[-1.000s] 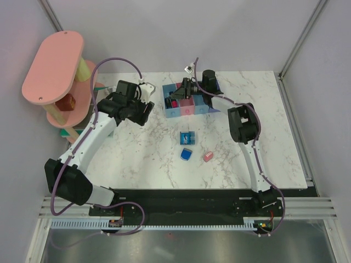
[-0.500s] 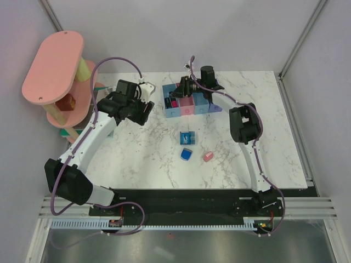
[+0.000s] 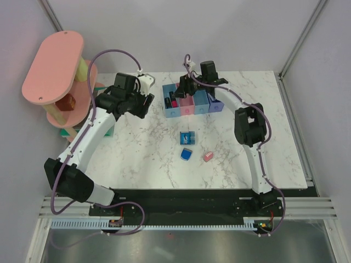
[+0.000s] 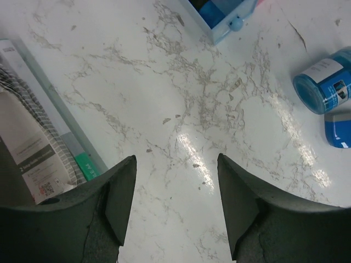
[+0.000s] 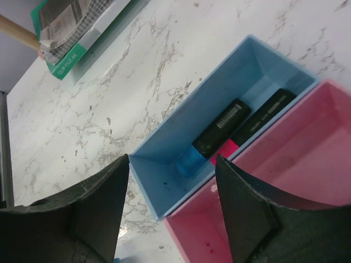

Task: Sort the stationery into containers
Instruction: Place the pen in the storage box, then move the storage box to the center of the board.

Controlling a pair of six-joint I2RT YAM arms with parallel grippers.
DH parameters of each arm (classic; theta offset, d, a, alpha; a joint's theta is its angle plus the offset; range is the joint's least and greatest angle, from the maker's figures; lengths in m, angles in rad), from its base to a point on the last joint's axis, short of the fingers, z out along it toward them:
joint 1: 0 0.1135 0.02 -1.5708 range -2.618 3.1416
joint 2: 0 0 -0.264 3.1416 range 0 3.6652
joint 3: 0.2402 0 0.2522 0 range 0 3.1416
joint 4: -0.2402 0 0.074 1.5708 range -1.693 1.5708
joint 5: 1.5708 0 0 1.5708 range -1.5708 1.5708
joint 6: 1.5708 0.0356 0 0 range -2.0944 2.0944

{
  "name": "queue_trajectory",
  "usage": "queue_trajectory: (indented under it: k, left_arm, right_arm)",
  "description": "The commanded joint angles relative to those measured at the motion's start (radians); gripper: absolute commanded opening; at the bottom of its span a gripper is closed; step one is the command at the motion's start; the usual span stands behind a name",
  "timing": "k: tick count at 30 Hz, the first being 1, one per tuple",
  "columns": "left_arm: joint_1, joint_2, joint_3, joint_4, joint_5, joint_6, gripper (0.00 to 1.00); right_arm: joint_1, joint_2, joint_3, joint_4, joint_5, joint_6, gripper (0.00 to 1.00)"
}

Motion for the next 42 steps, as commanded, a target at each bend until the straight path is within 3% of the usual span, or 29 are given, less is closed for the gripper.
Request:
queue_trajectory:
  k: [1,5,7,8,10,11,12,13,14,15,16,17,18,31,42]
  left_arm:
    - [0.002,0.065,0.164,0.024,-0.069,0.034,0.69]
    - [0.002,0.164,0.286,0.012,-0.070,0.026,0.70]
    - [0.001,0.218,0.347,0.013,-0.029,0.009,0.70]
    - [0.001,0.233,0.362,0.013,-0.024,0.006,0.70]
    - [-0.002,0.276,0.395,0.013,0.019,-0.008,0.70]
    - [-0.002,0.286,0.399,0.012,0.025,-0.012,0.70]
    - [-0.002,0.289,0.387,0.012,0.034,-0.012,0.70]
    - [-0.005,0.290,0.376,0.013,0.045,-0.014,0.70]
    - [-0.006,0.289,0.364,0.013,0.049,-0.014,0.70]
    - [-0.007,0.284,0.334,0.012,0.051,-0.009,0.70]
    - [-0.007,0.278,0.317,0.012,0.052,-0.002,0.70]
    - [-0.007,0.266,0.301,0.013,0.049,0.006,0.70]
    - [-0.007,0.260,0.277,0.012,0.042,0.021,0.70]
    - [-0.010,0.249,0.310,-0.045,-0.003,0.081,0.70]
    - [-0.019,0.277,0.352,-0.039,0.028,0.060,0.70]
  right_arm:
    - [-0.043,-0.214,-0.004,-0.053,0.216,-0.102,0.72]
    - [-0.084,-0.284,-0.004,-0.128,0.409,-0.198,0.74]
    - [-0.115,-0.297,-0.047,-0.112,0.361,-0.206,0.76]
    - [-0.159,-0.285,-0.055,-0.095,0.194,-0.189,0.77]
    - [-0.201,-0.243,-0.037,-0.052,0.027,-0.076,0.77]
    - [-0.232,-0.172,-0.008,-0.046,-0.188,-0.039,0.77]
    - [-0.244,-0.135,0.040,0.029,-0.258,0.030,0.77]
    - [-0.250,-0.113,0.020,0.142,-0.329,0.222,0.77]
    - [-0.261,-0.096,-0.071,0.303,-0.381,0.365,0.77]
    - [-0.267,-0.084,-0.110,0.629,-0.436,0.491,0.77]
    - [-0.269,-0.064,-0.128,0.786,-0.463,0.617,0.77]
    - [-0.269,-0.006,-0.123,0.926,-0.487,0.864,0.77]
    - [-0.267,0.022,-0.112,1.106,-0.516,0.936,0.77]
    - [-0.267,0.252,-0.043,1.390,-0.578,1.225,0.73]
    - [-0.253,0.190,-0.089,1.553,-0.587,1.350,0.75]
